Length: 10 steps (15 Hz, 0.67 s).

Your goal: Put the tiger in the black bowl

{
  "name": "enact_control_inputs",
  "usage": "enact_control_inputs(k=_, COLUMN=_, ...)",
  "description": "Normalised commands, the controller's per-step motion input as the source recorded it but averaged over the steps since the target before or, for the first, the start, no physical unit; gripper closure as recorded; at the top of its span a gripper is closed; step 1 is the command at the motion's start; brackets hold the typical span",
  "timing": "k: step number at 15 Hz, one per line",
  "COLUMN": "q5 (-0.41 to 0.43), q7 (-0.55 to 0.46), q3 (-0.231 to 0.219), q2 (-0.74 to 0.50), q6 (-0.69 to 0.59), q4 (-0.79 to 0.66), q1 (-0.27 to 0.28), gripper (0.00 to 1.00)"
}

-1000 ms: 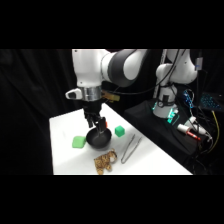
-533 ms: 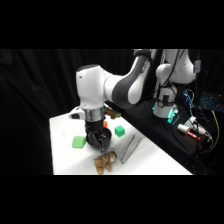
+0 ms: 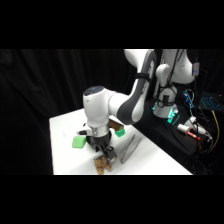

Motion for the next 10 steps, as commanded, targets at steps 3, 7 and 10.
enact_control_inputs(k=3, q5=0.034, q7=-0.09, q3=0.115, q2=0.13, q6=0.10, q4=0.05, q1=-0.064, gripper=0.00)
enact_control_inputs(k=7, q5=0.015, q7=-0.12, q3=0.087, q2=0.13, q6=0.12, q4=0.09, q1=-0.087, gripper=0.18)
enact_control_inputs(k=10, q5=-0.016, q7=-0.12, q3=0.076, q2=0.10, q6=0.13, q4=0.07, q1=-0.083, gripper=0.43)
